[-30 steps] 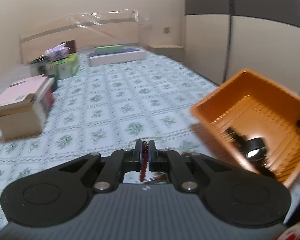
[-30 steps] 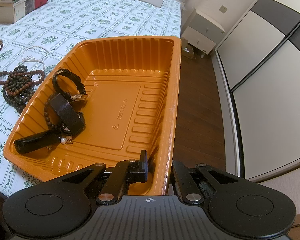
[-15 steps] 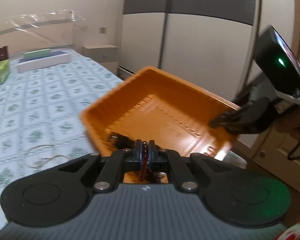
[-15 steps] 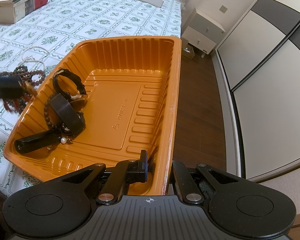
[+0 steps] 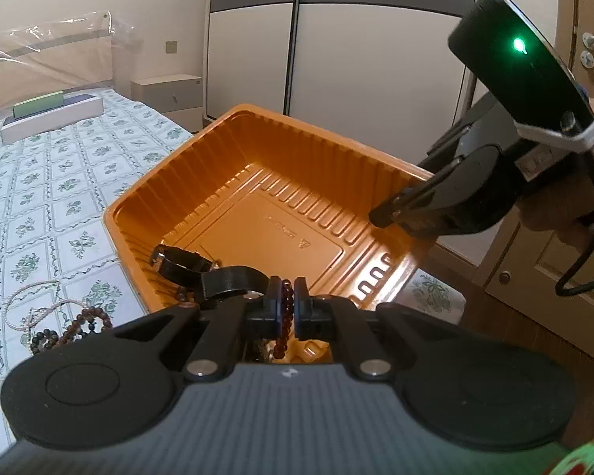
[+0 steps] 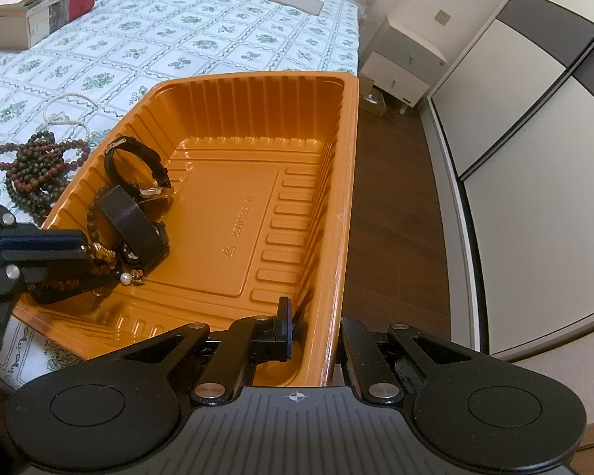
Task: Organize jewelry
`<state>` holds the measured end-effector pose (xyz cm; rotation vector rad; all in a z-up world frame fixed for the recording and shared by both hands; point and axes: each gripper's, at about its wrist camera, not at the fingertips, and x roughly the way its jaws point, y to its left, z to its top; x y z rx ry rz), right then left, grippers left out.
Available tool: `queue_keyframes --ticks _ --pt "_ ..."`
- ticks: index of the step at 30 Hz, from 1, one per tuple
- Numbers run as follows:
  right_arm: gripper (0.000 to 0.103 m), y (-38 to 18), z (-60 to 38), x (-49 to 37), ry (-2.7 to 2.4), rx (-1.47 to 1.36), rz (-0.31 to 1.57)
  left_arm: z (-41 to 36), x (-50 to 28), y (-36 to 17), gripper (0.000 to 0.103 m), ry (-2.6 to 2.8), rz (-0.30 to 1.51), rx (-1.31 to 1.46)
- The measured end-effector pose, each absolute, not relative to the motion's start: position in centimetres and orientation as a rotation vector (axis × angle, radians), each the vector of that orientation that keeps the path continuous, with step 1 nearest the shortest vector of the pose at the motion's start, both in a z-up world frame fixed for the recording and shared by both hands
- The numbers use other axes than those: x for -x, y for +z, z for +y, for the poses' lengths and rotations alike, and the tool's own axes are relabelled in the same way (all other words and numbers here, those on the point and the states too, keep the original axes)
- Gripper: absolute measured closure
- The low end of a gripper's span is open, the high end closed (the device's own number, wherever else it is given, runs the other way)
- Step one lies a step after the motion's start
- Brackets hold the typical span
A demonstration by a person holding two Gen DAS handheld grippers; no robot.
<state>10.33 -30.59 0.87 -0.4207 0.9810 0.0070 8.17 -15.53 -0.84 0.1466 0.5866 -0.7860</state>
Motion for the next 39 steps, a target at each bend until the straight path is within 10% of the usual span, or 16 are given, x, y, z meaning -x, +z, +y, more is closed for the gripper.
queue_keyframes --ticks 4,39 --pt "0.098 0.9 -30.5 -10.3 0.006 0.42 0.98 -15.4 -7.8 -0.9 0.082 -0.792 0.585 -0.138" --pt "0.098 0.9 -30.7 -10.2 0.007 0.415 0.979 -2.3 -11.3 -5.0 0.081 -0.371 0.669 -0.082"
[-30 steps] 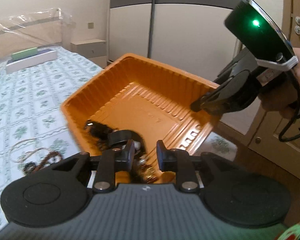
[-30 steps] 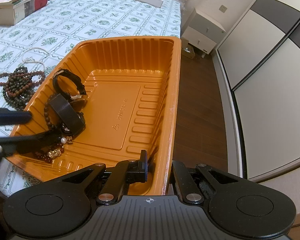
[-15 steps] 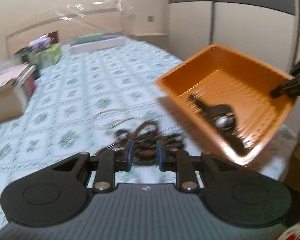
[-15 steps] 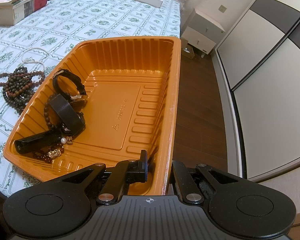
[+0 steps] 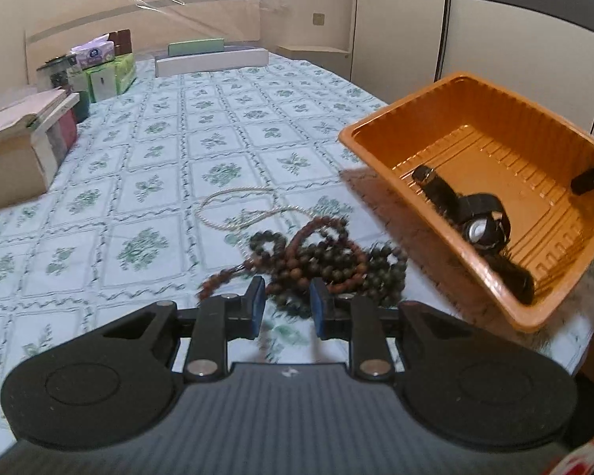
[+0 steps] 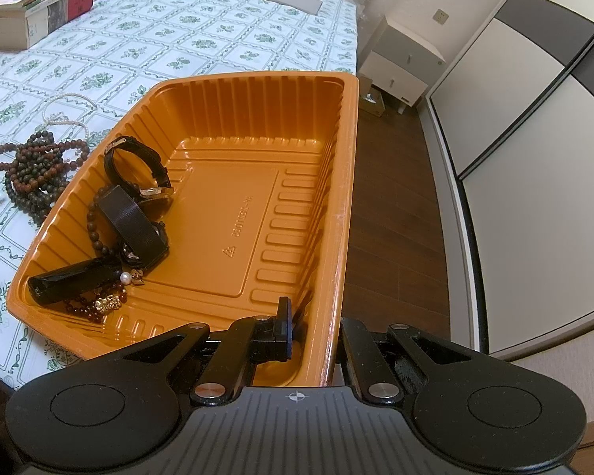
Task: Organize jewelry
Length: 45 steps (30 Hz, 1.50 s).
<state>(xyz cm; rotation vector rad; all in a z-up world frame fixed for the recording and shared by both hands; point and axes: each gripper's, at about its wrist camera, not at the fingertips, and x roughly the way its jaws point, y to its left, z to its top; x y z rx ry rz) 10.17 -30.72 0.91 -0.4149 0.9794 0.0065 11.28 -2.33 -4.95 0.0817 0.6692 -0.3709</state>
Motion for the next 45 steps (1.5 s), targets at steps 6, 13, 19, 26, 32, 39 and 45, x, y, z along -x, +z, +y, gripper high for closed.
queue_keyframes --ticks 6,13,19,26,32,39,45 --pt "0.098 0.9 -30.8 -10.1 0.007 0.414 0.979 -3.2 -11.8 -4.8 0.082 -0.38 0.657 -0.087" --pt "0.098 0.9 -30.8 -10.1 0.007 0.414 0.979 -2.6 -11.5 -5.5 0.081 -0.356 0.675 -0.131" --pt "0.098 0.9 -30.8 -10.1 0.006 0.414 0.979 -2.7 -12.5 -6.5 0.082 -0.353 0.698 -0.151" --pt "0.098 0.8 -30.8 -10.1 0.006 0.413 0.98 -4.0 -13.6 -6.8 0.081 -0.331 0.691 -0.163" --pt "0.098 0.8 -30.8 -10.1 0.007 0.412 0.98 -3.9 -13.9 -7.0 0.093 -0.321 0.689 -0.182" --pt "0.098 0.8 -31.0 -10.1 0.007 0.412 0.979 -2.5 -12.1 -6.5 0.097 -0.326 0.721 -0.194" --pt "0.098 0.8 -30.9 -10.1 0.007 0.411 0.979 -2.6 -11.9 -6.6 0.094 -0.34 0.765 -0.192"
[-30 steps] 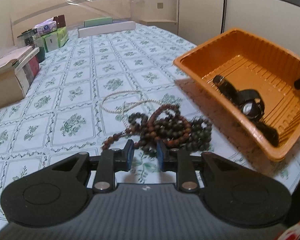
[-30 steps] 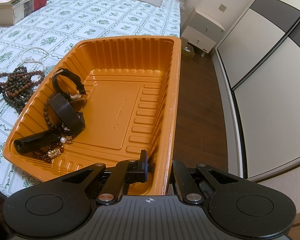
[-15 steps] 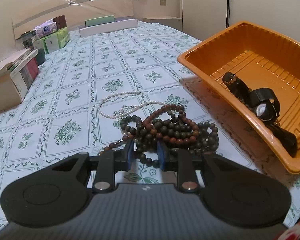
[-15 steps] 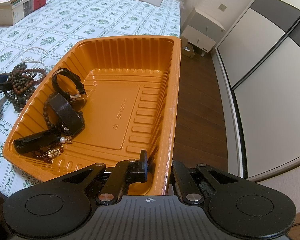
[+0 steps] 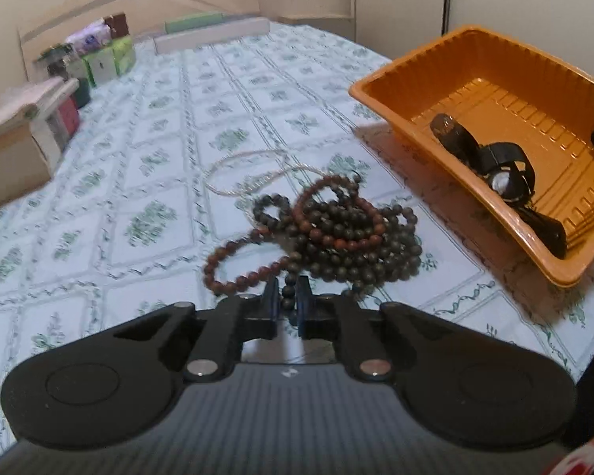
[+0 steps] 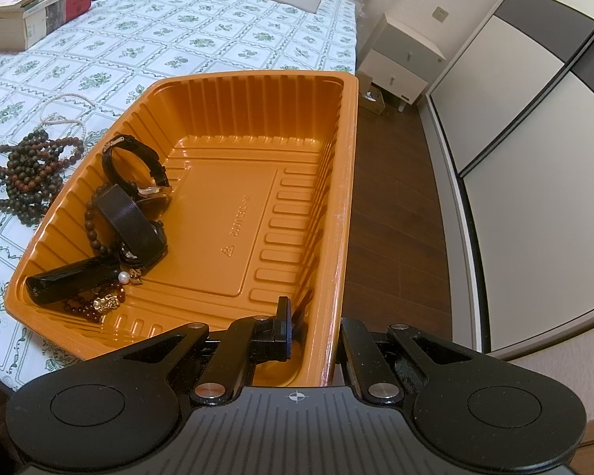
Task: Organize jewelry
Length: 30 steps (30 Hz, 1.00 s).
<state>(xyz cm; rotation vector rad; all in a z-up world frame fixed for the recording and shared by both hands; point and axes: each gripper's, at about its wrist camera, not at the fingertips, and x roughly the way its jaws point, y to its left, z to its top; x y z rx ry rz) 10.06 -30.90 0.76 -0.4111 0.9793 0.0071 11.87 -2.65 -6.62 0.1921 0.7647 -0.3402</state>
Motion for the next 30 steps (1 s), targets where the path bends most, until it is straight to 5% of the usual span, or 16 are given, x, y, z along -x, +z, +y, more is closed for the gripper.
queue_keyframes --ticks 12,30 --pt "0.098 0.7 -31.1 -10.1 0.007 0.41 0.979 -2.8 -11.9 -5.6 0.097 -0.333 0.683 -0.337" --pt "0.098 0.9 -31.0 -10.2 0.002 0.417 0.975 2.0 -13.0 9.2 0.097 -0.296 0.359 -0.395"
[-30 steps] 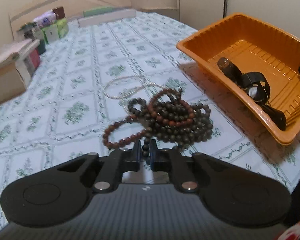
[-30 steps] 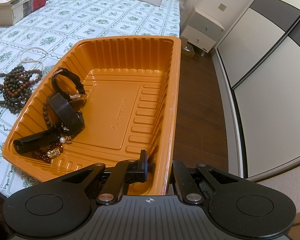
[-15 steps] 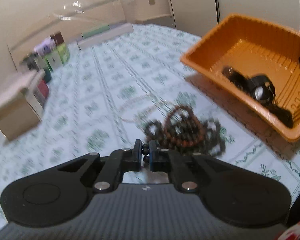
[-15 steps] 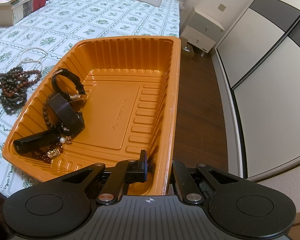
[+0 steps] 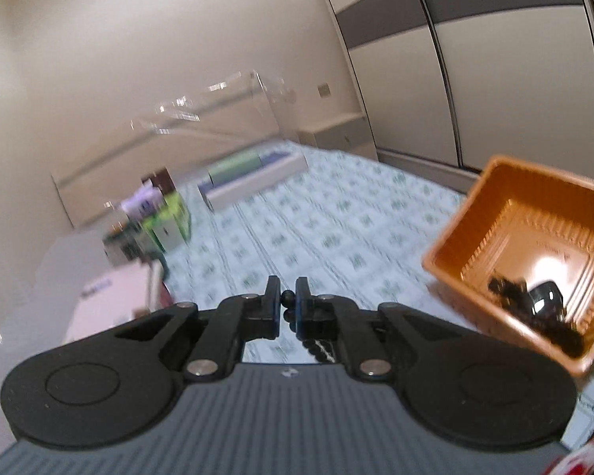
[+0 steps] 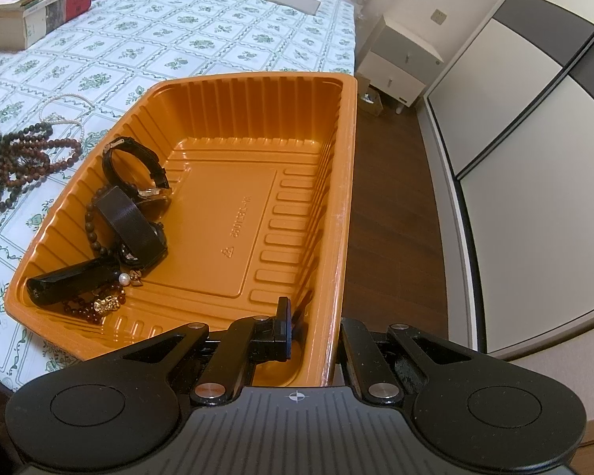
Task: Organize jewelry
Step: 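Lift the dark bead strand with the left gripper over the orange tray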
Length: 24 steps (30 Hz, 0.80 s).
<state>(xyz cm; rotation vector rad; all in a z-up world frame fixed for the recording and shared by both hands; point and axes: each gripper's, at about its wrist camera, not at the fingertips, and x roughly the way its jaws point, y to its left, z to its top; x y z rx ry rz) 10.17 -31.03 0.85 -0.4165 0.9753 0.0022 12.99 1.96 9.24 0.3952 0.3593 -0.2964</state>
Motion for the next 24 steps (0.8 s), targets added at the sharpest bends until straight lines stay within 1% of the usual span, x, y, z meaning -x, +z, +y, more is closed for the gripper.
queue_keyframes --ticks 15,24 --pt "0.098 0.9 -31.1 -10.2 0.002 0.417 0.975 2.9 -13.9 20.7 0.097 -0.314 0.149 -0.431" --pt "0.098 0.9 -31.1 -10.2 0.002 0.421 0.974 1.5 -14.4 27.0 0.097 -0.356 0.034 -0.456"
